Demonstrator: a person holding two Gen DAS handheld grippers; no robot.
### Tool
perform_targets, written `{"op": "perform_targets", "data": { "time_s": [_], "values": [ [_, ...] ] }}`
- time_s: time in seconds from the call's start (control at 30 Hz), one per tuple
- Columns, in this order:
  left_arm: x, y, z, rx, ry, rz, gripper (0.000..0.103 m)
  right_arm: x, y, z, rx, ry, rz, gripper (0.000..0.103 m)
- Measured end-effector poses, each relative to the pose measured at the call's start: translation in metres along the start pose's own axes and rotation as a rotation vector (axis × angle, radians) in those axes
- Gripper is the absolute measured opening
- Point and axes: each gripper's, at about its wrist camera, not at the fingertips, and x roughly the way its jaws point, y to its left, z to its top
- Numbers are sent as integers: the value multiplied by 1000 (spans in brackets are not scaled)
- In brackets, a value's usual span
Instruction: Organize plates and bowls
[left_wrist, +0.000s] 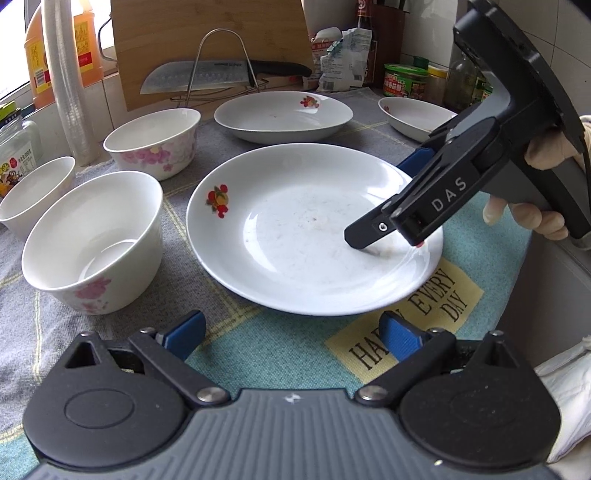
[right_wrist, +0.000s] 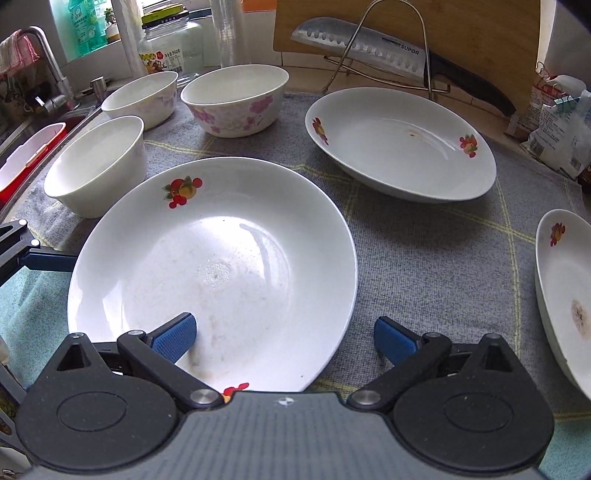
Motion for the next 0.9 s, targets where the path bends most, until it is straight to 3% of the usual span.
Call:
{"op": "perform_targets", "data": {
  "time_s": [0.3, 0.63, 0.9],
  "values": [
    [8, -3, 2, 12, -13, 20, 102, 1, -2, 4, -29, 26, 18, 103],
    [12, -6, 7, 27, -7, 6, 102, 4, -9, 14, -180, 68, 117, 103],
    [14, -6, 10, 38, 0, -3, 102, 8, -22, 29, -161, 73, 235, 103]
  ]
}}
